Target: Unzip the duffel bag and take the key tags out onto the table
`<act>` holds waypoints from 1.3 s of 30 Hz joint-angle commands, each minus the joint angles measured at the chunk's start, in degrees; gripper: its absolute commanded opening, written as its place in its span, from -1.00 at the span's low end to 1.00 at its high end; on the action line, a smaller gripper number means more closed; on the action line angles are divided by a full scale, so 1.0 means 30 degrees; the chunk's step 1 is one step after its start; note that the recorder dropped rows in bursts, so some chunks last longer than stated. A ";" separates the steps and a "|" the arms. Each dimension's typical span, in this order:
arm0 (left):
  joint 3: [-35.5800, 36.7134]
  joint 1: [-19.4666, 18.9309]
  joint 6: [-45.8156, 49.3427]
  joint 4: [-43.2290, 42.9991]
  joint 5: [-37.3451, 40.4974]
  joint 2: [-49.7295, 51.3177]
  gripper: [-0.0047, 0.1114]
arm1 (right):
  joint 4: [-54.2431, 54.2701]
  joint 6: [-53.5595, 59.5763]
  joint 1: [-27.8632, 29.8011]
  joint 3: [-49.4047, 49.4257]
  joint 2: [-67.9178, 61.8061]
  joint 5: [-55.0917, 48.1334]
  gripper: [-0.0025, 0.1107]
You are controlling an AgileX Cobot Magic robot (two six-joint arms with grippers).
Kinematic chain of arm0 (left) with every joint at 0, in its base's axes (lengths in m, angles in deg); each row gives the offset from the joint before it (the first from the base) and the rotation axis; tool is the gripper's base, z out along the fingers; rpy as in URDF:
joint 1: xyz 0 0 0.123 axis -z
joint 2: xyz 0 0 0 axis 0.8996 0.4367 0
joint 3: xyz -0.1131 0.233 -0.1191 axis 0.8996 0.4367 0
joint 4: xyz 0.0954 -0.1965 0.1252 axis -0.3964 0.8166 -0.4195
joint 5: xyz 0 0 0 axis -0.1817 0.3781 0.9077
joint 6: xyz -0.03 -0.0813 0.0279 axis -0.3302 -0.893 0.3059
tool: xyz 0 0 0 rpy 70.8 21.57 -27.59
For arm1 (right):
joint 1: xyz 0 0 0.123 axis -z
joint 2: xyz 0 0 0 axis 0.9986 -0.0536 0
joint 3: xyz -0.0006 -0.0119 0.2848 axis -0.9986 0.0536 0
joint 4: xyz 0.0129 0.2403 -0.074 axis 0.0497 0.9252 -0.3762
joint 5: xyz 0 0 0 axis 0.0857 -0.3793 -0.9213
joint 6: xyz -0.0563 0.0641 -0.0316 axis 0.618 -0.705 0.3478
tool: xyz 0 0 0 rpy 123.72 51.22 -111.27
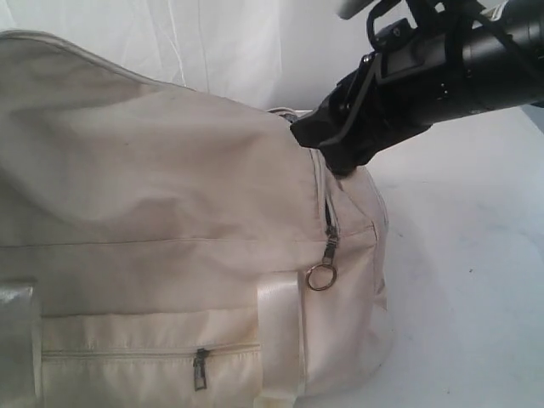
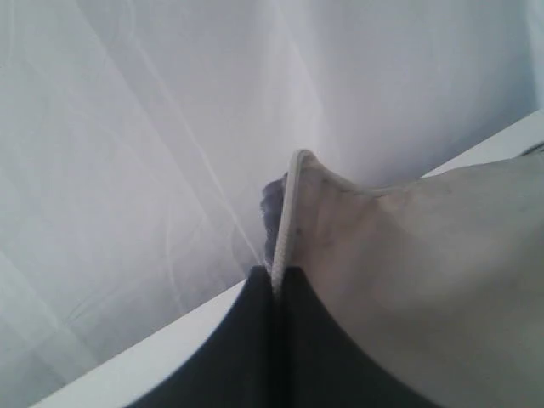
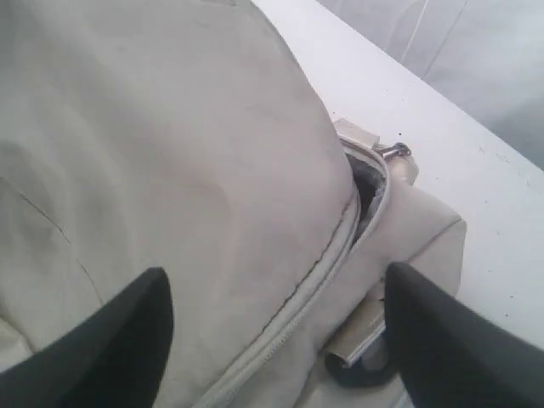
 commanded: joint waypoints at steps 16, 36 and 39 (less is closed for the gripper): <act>0.0045 -0.0039 -1.0931 -0.7858 -1.3556 -0.4281 -0.92 | 0.0658 0.0911 -0.0028 -0.0834 0.0253 0.0388 0.21; 0.2708 -0.0039 -1.1525 -0.7858 -1.3556 -0.4492 -0.92 | 0.2194 0.5491 -0.0205 -0.1425 -0.2679 -0.1076 0.14; 0.2708 -0.0039 -1.1525 -0.7858 -1.3556 -0.4492 -0.92 | 0.2249 0.5491 -0.0371 -0.1425 -0.3512 0.0169 0.14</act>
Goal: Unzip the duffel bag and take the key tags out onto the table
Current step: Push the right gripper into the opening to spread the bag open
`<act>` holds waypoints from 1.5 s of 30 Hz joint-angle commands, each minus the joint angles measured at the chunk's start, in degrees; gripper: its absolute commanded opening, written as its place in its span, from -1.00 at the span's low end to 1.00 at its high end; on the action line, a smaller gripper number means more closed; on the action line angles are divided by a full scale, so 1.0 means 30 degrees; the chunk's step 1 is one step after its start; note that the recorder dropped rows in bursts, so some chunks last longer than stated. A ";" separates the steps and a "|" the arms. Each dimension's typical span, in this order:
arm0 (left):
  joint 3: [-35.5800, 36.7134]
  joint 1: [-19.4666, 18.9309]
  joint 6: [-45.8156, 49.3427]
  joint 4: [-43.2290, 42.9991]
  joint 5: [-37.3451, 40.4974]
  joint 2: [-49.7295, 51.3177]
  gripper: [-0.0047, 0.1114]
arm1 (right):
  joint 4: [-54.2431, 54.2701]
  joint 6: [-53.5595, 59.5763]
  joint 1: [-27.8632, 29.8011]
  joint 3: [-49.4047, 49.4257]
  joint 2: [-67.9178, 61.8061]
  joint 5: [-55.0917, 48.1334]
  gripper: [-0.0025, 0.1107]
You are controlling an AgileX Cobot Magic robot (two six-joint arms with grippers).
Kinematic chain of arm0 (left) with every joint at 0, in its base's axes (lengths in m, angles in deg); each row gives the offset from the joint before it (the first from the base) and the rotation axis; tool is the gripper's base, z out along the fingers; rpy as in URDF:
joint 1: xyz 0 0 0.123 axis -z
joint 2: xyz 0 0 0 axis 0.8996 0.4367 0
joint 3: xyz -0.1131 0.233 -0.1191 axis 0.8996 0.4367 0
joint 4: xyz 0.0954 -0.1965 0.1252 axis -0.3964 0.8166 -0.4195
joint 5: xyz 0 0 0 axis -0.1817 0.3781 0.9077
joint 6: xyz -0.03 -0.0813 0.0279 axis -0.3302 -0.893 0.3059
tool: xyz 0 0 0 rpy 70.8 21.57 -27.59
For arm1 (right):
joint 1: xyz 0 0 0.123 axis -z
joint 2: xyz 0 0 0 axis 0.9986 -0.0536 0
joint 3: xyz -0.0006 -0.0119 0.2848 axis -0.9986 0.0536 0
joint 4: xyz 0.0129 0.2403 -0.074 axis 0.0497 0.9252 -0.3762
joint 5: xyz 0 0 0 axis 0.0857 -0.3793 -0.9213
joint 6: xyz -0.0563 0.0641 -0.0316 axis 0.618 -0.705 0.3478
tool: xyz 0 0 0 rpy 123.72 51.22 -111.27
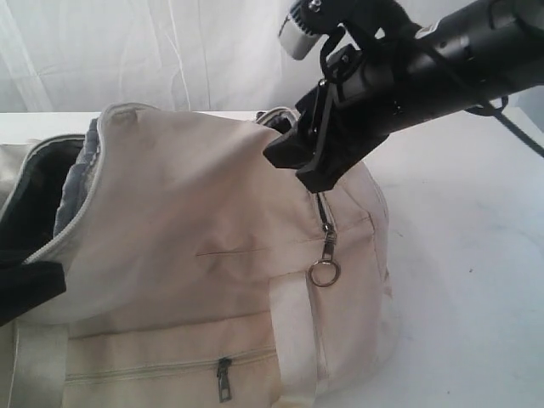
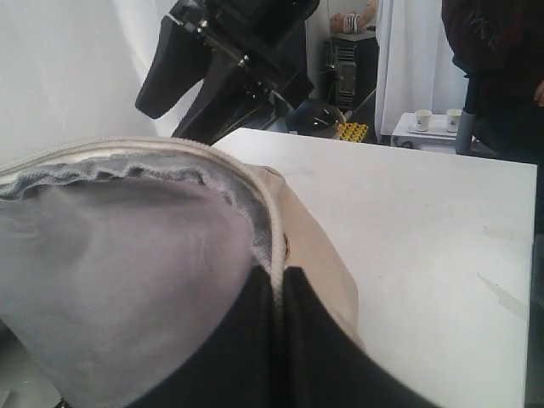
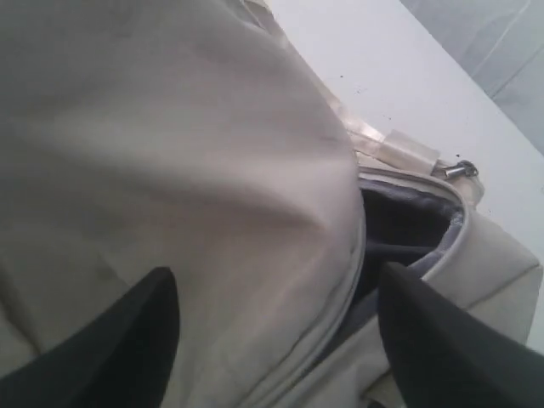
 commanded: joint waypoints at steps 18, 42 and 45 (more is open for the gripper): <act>-0.0008 0.0033 0.0425 0.0402 -0.0326 -0.0216 -0.92 | 0.3148 0.0839 -0.0177 -0.0211 -0.3338 0.3207 -0.61; -0.0008 0.0033 0.0255 0.0402 -0.0326 -0.0216 -0.92 | 0.0212 -0.0311 -0.2701 0.3257 0.0393 -1.1167 -0.96; -0.0008 0.0033 0.0255 0.0402 -0.0326 -0.0216 -0.92 | 0.1364 -0.0364 -0.3074 0.4934 0.0014 -1.1158 -0.83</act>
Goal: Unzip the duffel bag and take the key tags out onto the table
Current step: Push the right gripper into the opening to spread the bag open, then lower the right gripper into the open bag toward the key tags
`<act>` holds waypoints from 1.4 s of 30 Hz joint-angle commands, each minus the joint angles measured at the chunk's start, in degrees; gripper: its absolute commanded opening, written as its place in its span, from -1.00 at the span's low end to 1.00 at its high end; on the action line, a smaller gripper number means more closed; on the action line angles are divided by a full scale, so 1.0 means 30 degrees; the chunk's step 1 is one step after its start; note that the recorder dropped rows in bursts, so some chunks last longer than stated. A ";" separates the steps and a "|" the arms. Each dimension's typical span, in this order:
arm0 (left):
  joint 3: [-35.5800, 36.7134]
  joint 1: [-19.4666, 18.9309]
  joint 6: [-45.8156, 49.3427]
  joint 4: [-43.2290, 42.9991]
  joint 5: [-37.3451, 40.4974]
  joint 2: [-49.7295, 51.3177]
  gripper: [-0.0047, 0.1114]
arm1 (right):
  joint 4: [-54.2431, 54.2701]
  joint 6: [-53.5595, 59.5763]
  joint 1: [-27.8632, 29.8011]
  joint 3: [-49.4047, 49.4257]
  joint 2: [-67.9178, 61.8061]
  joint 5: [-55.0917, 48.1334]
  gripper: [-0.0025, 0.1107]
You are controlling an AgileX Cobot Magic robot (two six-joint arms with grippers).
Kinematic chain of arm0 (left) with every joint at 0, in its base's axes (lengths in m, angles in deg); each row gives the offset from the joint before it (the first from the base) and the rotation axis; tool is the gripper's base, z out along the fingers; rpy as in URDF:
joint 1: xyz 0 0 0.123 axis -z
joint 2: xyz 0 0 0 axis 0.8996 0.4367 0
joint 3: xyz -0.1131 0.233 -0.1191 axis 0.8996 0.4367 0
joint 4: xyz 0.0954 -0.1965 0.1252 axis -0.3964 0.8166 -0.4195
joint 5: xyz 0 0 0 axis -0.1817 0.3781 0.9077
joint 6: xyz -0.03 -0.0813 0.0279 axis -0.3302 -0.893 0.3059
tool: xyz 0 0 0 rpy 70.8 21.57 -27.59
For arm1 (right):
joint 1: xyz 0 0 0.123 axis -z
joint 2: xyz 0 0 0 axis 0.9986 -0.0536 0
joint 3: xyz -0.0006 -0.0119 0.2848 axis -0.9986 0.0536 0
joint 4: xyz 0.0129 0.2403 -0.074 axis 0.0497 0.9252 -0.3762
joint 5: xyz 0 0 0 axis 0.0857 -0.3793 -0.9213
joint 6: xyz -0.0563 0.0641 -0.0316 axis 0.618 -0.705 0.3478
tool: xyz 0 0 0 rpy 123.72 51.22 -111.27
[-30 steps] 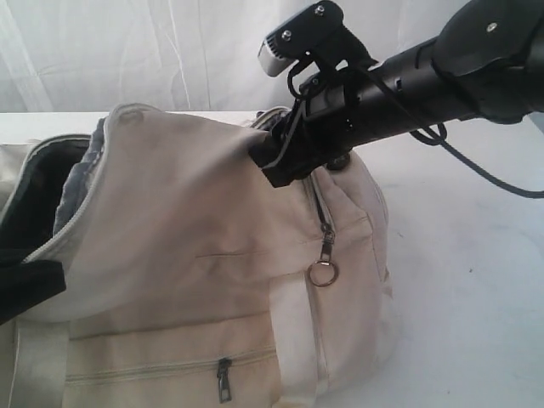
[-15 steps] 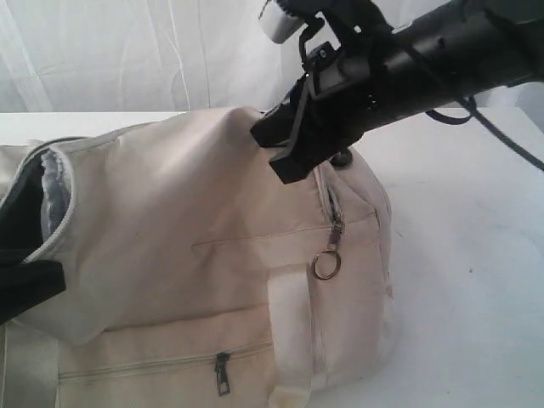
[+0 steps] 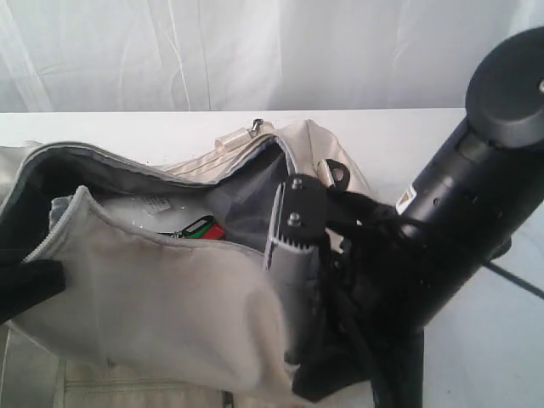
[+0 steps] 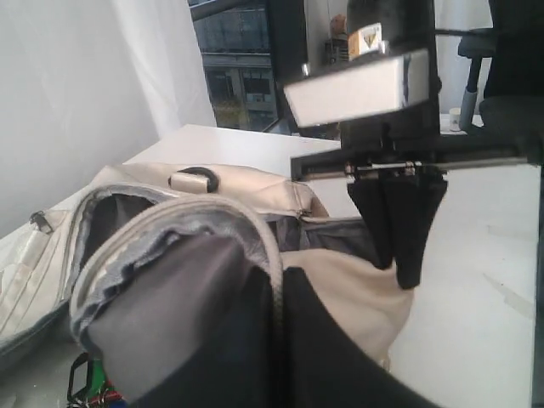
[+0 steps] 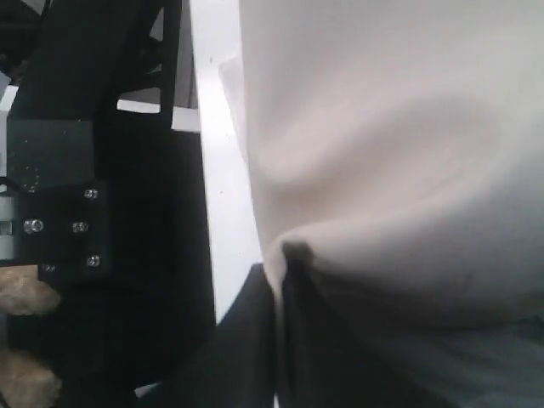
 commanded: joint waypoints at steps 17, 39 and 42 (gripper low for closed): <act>0.2307 0.0033 -0.0694 0.0297 -0.0363 -0.0216 0.15 | 0.5941 -0.0017 -0.1162 0.0623 0.1692 -0.0835 0.21; 0.2955 0.0033 -0.2231 0.0297 -0.0363 -0.0216 0.02 | 0.6935 0.0060 -0.1162 -0.0402 0.5446 1.1880 0.15; 0.3353 0.0033 -0.2293 0.0297 -0.0363 -0.0216 -0.17 | 0.6856 0.0527 -0.1162 -0.0402 0.5446 1.2641 0.04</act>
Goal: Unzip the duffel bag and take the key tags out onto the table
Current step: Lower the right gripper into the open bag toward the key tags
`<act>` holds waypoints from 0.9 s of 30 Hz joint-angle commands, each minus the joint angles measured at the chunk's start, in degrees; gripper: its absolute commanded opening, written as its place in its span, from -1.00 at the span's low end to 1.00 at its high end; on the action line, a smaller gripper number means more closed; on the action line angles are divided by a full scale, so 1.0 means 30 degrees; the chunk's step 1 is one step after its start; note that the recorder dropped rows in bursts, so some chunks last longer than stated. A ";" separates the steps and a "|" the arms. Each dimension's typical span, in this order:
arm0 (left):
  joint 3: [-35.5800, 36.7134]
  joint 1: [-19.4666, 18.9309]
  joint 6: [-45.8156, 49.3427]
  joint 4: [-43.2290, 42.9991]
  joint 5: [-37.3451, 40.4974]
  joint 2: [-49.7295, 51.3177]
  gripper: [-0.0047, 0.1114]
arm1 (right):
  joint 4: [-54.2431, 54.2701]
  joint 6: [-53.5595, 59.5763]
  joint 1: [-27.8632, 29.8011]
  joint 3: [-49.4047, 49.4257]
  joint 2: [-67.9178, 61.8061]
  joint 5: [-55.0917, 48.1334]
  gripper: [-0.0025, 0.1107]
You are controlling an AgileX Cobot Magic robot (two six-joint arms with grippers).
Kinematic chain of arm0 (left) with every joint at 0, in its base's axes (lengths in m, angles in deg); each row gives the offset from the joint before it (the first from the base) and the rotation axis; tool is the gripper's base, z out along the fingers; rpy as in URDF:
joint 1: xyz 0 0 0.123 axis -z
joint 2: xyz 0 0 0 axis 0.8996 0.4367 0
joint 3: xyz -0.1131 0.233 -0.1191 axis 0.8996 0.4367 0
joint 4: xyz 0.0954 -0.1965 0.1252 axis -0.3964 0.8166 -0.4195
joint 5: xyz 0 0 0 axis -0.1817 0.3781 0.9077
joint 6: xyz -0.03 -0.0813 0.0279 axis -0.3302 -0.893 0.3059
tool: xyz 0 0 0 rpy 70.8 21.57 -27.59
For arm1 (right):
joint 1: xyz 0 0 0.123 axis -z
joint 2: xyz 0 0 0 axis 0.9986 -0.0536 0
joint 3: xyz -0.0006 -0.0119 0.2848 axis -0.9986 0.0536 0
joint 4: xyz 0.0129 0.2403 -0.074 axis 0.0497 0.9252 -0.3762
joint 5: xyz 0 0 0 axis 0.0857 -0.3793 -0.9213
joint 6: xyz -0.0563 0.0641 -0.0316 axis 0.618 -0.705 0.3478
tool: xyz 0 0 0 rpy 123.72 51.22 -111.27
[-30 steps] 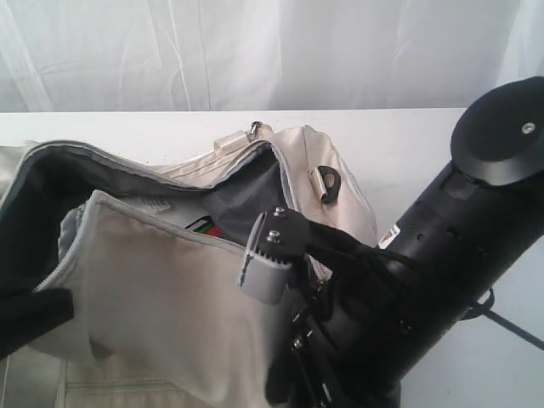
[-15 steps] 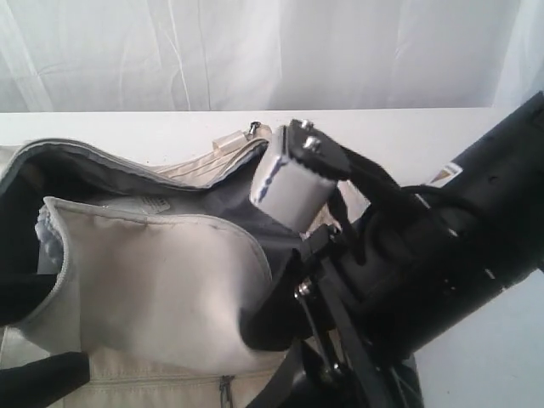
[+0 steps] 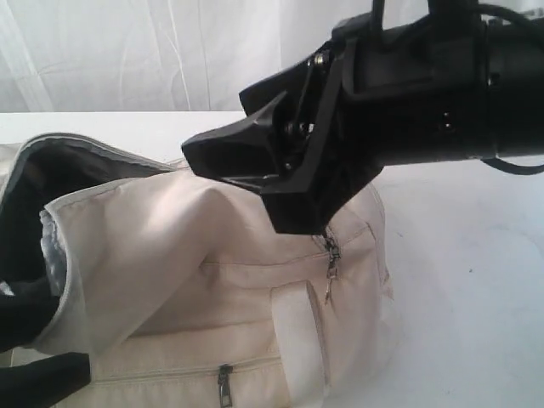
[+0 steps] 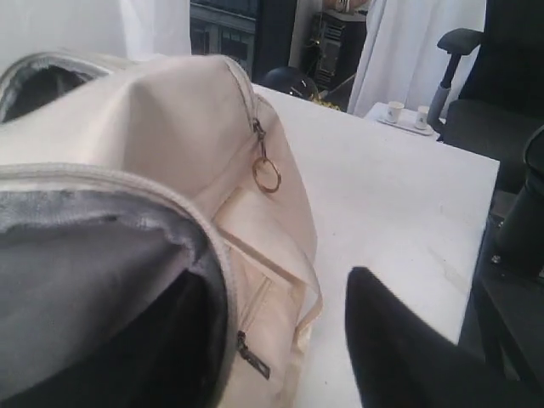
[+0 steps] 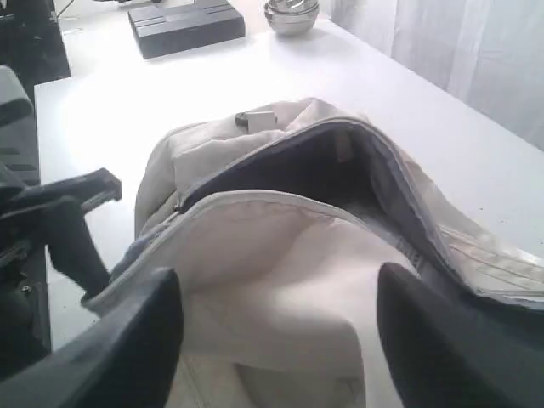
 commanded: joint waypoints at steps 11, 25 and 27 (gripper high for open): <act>0.0616 0.0033 -0.4489 0.0127 -0.0159 -0.0216 -0.44 | 0.0093 0.0957 -0.0065 -0.0110 -0.3378 0.8768 -0.28; 0.0622 0.2870 -0.4489 0.0127 -0.0159 -0.0216 -0.45 | 0.0093 0.0493 -0.0065 -0.3545 -1.0344 0.8895 -0.57; 0.0622 0.3099 -0.4489 0.0127 -0.0159 -0.0216 -0.45 | 0.0093 0.0457 -0.0065 -0.3730 -1.0891 0.7268 -0.59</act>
